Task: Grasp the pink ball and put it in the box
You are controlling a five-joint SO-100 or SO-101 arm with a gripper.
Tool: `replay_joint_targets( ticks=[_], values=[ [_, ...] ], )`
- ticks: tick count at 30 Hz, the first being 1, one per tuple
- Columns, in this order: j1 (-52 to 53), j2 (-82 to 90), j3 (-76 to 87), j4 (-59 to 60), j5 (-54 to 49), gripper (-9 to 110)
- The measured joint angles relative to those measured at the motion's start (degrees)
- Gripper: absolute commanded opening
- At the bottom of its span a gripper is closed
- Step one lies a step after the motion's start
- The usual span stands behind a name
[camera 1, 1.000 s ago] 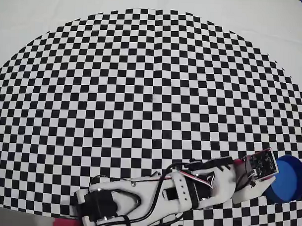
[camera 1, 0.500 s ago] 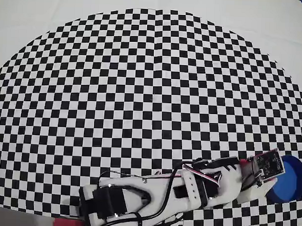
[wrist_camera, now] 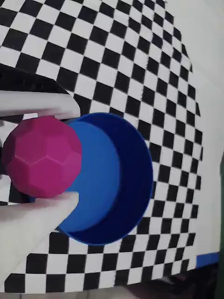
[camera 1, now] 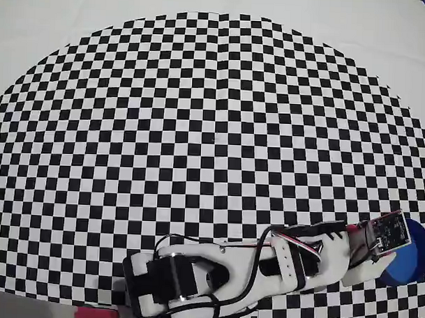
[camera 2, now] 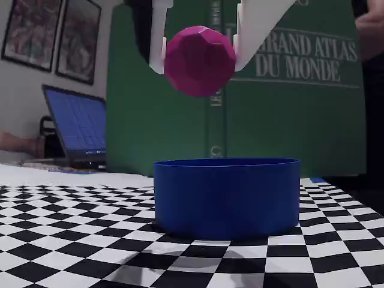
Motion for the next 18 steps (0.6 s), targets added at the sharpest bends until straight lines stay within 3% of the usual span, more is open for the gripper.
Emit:
replay_joint_targets(
  ticks=[18],
  values=[
    [2.37, -9.14, -5.89, -2.99, 0.0, 0]
  ],
)
